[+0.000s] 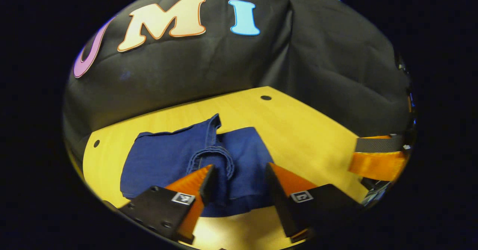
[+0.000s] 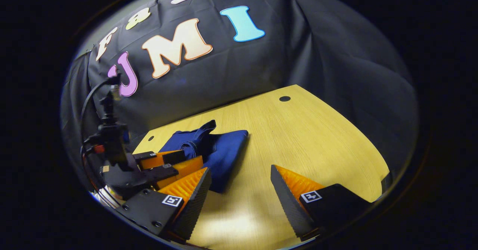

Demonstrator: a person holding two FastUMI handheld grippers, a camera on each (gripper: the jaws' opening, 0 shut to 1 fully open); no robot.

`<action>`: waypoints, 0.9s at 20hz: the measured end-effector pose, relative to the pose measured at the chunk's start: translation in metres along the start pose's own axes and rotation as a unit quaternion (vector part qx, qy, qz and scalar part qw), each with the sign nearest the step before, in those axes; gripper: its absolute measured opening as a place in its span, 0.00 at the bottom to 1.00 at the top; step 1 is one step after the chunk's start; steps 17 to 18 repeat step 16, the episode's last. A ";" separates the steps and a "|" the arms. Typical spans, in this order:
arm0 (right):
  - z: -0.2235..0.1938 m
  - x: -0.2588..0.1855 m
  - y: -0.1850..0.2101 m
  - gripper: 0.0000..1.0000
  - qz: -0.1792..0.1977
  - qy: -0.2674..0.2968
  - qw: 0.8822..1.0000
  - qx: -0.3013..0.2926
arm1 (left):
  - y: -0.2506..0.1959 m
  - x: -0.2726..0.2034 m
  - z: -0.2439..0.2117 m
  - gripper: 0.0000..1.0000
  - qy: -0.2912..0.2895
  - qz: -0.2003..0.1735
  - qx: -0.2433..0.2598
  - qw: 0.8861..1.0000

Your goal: Grasp the waist and the cuffs of the jeans and fold them to make the two legs overlap; first hold the waist and fold one-third of the jeans toward the cuffs, then hold the cuffs and fold the remaining one-third in the same direction to finish folding.

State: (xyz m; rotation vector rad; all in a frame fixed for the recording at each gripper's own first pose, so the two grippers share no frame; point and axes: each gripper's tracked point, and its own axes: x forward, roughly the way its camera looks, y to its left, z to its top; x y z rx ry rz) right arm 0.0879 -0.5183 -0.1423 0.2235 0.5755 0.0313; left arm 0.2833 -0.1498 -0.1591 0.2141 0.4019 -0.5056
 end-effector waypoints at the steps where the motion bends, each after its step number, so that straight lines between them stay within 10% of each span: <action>1: 0.000 -0.001 0.005 0.99 0.002 -0.001 1.000 -0.001 | 0.003 -0.012 0.003 0.90 -0.011 0.003 -0.004 1.000; 18: -0.002 -0.007 0.119 0.94 0.033 -0.026 0.999 -0.014 | 0.160 -0.141 0.008 0.95 -0.064 0.132 -0.071 0.987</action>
